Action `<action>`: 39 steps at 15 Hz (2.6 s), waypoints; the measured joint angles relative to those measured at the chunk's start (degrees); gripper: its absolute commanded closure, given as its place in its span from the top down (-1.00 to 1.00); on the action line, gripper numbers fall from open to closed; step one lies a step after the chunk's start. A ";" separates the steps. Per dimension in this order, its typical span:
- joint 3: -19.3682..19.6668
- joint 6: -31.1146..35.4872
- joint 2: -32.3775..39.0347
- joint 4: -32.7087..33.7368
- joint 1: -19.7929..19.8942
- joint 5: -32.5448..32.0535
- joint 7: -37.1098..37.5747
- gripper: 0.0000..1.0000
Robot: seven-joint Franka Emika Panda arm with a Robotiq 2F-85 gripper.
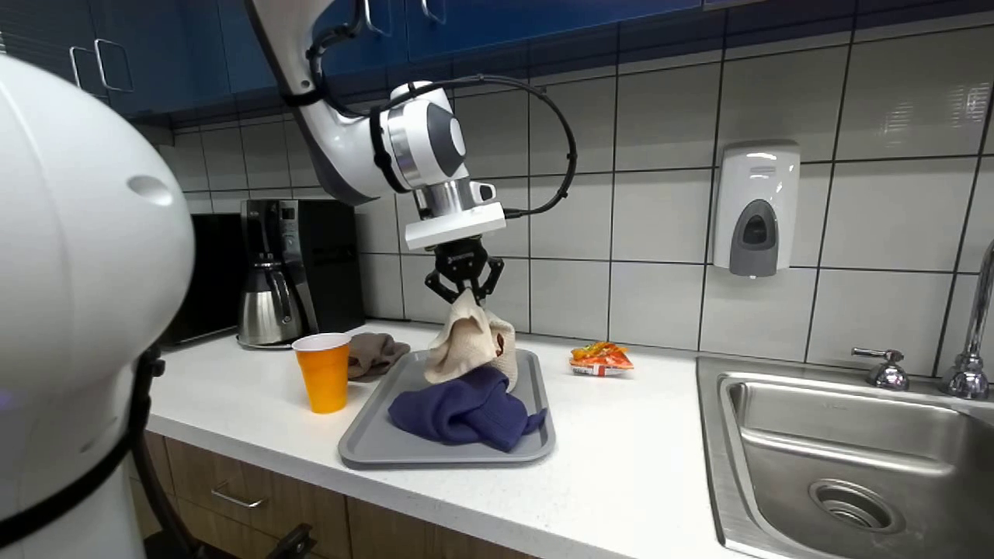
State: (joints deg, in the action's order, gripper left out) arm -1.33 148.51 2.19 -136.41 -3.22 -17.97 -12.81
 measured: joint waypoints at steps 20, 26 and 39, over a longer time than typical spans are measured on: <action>-0.16 -0.25 12.61 7.30 -0.37 -0.66 -0.02 0.45; -0.34 -0.57 12.44 8.17 -0.55 -0.63 -0.90 1.00; -1.22 -3.35 8.81 8.64 -1.13 -0.56 -3.61 1.00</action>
State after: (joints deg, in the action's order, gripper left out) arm -2.55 145.16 11.00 -127.77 -4.35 -18.53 -16.41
